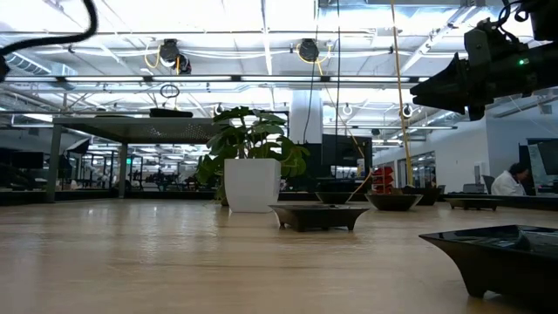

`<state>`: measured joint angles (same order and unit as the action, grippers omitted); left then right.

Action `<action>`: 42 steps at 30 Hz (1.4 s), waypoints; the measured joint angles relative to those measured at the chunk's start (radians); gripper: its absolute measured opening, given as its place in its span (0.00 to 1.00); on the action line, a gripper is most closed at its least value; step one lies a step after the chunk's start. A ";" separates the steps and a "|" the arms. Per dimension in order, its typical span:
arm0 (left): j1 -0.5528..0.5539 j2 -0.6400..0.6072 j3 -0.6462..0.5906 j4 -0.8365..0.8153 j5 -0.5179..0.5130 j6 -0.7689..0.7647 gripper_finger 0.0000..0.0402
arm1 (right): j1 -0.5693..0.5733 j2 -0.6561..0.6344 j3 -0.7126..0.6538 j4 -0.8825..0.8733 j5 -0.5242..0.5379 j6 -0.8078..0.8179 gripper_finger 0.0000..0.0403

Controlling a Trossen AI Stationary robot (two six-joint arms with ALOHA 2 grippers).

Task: Pick & Place Mini shaped plates
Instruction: Stack the leaf shaped plate on top of the leaf shaped plate on the shelf

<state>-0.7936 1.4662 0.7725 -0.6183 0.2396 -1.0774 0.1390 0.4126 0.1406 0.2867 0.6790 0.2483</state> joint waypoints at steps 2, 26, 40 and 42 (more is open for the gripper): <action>-0.015 0.000 -0.006 -0.003 -0.019 0.004 0.47 | 0.000 0.000 0.000 0.000 0.000 0.000 0.36; -0.052 0.000 -0.072 0.152 -0.072 0.028 0.07 | 0.000 0.000 0.000 0.000 0.000 0.000 0.36; 0.004 -0.068 -0.070 0.270 -0.035 -0.005 0.01 | 0.000 0.000 0.000 0.000 0.000 0.000 0.36; 0.033 -0.092 -0.070 0.283 -0.063 -0.004 0.01 | 0.000 0.000 0.000 0.000 0.000 0.000 0.36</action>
<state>-0.7608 1.3740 0.7021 -0.3356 0.1767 -1.0817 0.1390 0.4126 0.1406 0.2867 0.6792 0.2485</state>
